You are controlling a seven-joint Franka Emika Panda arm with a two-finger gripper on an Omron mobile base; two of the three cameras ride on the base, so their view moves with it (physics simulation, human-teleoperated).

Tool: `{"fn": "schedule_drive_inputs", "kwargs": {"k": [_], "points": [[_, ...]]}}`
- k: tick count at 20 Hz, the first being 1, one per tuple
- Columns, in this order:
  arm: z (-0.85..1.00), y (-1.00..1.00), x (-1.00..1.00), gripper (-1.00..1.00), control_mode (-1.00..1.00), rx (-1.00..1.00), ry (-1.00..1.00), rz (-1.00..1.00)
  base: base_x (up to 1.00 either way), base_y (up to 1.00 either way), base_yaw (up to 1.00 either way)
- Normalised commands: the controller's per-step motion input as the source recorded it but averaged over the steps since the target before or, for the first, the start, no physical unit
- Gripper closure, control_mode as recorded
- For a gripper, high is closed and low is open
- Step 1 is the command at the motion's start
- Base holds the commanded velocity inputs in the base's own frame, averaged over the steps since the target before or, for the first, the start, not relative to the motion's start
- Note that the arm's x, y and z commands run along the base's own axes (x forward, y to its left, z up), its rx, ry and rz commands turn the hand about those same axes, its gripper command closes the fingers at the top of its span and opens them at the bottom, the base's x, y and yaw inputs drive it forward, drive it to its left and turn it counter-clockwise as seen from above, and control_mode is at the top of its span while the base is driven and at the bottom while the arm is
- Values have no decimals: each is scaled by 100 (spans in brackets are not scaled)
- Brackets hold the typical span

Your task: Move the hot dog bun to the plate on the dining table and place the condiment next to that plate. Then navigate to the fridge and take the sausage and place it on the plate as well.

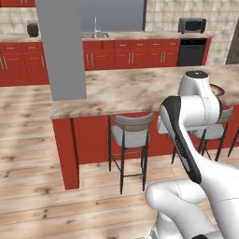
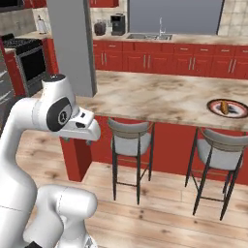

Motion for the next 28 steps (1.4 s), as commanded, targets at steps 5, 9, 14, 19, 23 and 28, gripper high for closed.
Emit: {"fn": "schedule_drive_inputs", "kwargs": {"k": [5, 9, 14, 19, 23, 28], "points": [[0, 0, 0, -100, 100, 0, 0, 0, 27, 100, -1], [0, 0, 0, -100, 100, 0, 0, 0, 53, 100, -5], [0, 0, 0, -100, 100, 0, 0, 0, 67, 100, -6], [0, 0, 0, -100, 100, 0, 0, 0, 86, 100, -8], [0, 0, 0, -100, 100, 0, 0, 0, 90, 100, -9], [0, 0, 0, -100, 100, 0, 0, 0, 95, 100, -9]]}}
